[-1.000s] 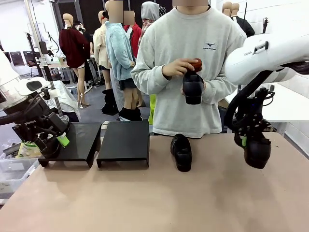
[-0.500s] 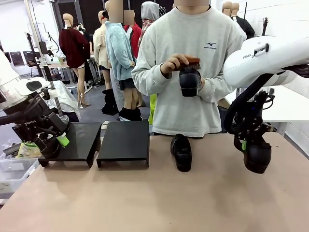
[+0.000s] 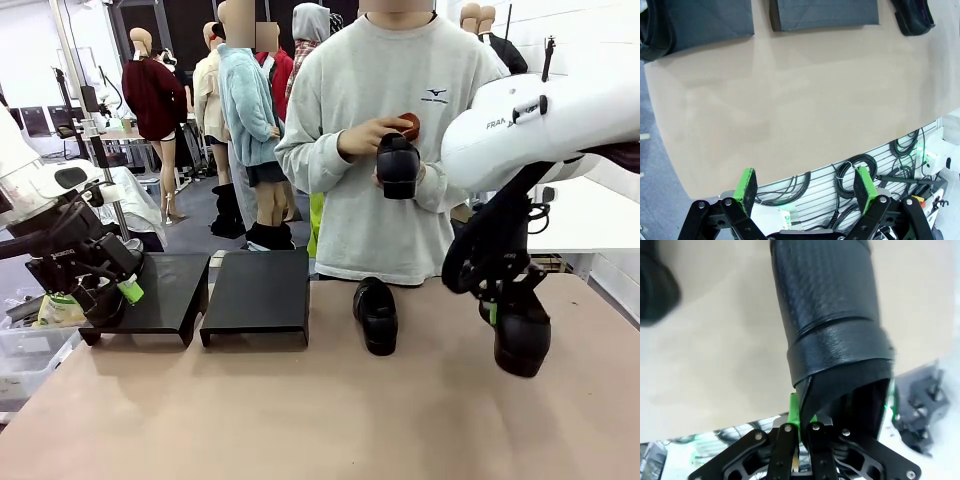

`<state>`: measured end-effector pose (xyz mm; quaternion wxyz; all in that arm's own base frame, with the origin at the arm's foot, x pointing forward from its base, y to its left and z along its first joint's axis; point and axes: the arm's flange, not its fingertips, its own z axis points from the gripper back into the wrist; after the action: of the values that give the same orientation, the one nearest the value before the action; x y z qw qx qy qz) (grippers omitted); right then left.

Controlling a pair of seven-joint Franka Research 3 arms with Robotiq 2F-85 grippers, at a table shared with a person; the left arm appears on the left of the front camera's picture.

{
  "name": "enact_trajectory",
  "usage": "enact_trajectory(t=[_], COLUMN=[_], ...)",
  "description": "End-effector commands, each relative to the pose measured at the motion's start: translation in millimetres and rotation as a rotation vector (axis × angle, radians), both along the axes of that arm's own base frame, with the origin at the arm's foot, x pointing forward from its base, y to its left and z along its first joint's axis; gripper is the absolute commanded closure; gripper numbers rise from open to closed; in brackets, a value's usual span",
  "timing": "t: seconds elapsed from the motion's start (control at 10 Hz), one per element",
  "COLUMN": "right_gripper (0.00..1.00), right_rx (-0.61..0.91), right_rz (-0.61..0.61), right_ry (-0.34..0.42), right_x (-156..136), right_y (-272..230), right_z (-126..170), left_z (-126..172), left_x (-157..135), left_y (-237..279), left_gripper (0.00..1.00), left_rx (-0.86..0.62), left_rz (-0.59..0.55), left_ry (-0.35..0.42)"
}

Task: Organize the shoes by placing them on the stand.
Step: Pick up one Shoe and place it in the middle of the table.

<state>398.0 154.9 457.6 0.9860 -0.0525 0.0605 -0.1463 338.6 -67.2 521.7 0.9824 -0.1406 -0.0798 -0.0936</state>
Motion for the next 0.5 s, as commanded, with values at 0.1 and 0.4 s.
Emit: enact_trajectory(t=[0.1,0.4], right_gripper=[1.00,1.00], right_rx=[0.033,0.042], right_rz=[-0.040,0.097], right_ry=[0.009,-0.007], right_x=[-67.7,-85.4], right_y=[29.4,78.5], right_z=[-3.1,-29.2], left_z=[0.2,0.2], left_x=[-0.5,-0.5], left_y=[0.7,0.7], left_gripper=[0.00,0.00], left_rx=[-0.019,-0.019], left_rz=[-0.011,-0.011], left_ry=[0.003,0.003])
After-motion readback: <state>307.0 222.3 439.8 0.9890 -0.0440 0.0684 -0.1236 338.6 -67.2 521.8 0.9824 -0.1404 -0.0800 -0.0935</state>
